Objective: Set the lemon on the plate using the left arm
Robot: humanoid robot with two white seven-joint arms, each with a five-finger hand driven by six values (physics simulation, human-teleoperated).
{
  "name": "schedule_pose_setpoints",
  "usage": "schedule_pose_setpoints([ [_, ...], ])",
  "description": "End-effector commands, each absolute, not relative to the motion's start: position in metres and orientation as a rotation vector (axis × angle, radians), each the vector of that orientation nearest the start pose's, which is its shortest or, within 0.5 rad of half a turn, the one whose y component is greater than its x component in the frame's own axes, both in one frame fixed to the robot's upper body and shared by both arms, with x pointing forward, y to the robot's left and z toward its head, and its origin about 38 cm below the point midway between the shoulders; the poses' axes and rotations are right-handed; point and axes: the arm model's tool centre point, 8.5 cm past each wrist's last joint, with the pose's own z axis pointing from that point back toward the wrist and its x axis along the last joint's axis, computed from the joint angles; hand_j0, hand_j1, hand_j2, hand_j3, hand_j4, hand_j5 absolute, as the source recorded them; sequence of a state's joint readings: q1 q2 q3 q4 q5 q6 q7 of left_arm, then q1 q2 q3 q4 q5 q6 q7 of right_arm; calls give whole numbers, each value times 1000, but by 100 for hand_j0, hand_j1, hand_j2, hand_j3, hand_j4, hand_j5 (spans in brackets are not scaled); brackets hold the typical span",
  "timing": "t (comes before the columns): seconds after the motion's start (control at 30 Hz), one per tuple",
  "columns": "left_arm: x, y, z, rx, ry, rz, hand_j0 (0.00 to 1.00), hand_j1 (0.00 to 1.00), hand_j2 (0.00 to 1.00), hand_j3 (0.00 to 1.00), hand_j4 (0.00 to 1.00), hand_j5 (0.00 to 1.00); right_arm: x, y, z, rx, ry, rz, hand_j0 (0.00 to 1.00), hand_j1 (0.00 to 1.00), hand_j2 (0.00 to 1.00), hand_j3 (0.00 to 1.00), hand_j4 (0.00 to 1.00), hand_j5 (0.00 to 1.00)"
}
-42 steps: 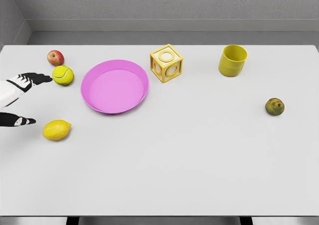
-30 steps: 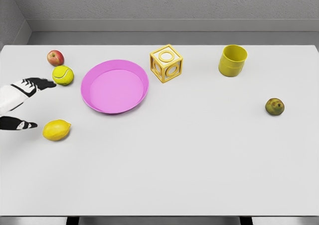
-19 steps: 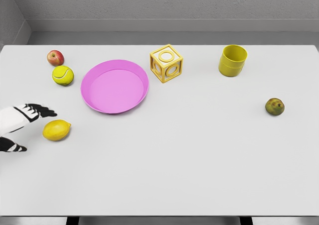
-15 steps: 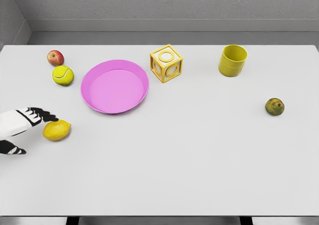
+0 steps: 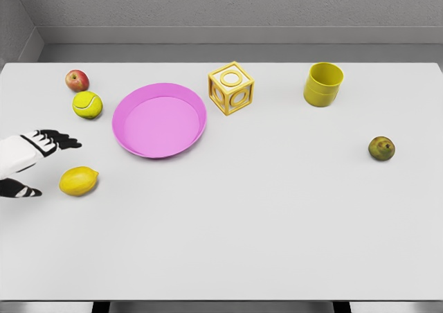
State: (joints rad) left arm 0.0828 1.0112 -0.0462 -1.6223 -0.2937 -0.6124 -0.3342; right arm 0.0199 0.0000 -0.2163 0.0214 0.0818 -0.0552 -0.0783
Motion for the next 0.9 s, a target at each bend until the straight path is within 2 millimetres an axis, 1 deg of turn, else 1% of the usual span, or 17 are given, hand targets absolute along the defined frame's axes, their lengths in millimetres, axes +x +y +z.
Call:
schedule_pose_setpoints([
  [0.0,323,409,181,431,-1446,-1737,100,100,100,100,100,100,-16,-277,-261,-167,-15,-135,100,100,100,100,100,100],
  [0.1,320,400,167,388,-1447,-1731,100,100,100,100,100,100,-16,-277,-261,-167,-15,-135,100,100,100,100,100,100],
  [0.2,319,396,159,378,-1438,-1740,100,100,100,100,100,100,-16,-277,-261,-167,-15,-135,100,100,100,100,100,100],
  [0.3,319,397,156,390,-1420,-1756,100,100,100,100,100,100,-16,-277,-261,-167,-15,-135,100,100,100,100,100,100],
  [0.43,319,403,150,390,-1395,-1744,100,100,100,100,100,100,-16,-277,-261,-167,-15,-135,100,100,100,100,100,100],
  [0.53,318,400,146,390,-1391,-1754,100,100,100,100,100,100,-16,-277,-261,-167,-15,-135,100,100,100,100,100,100],
  [0.57,319,397,147,388,-1408,-1742,100,100,100,100,100,100,-16,-277,-261,-167,-15,-134,100,100,100,100,100,100],
  [0.7,322,396,149,398,-1417,-1743,100,100,100,100,100,100,-16,-277,-261,-167,-15,-135,100,100,100,100,100,100],
  [0.87,324,390,146,400,-1432,-1735,100,100,100,100,100,100,-16,-277,-261,-167,-15,-134,100,100,100,100,100,100],
])
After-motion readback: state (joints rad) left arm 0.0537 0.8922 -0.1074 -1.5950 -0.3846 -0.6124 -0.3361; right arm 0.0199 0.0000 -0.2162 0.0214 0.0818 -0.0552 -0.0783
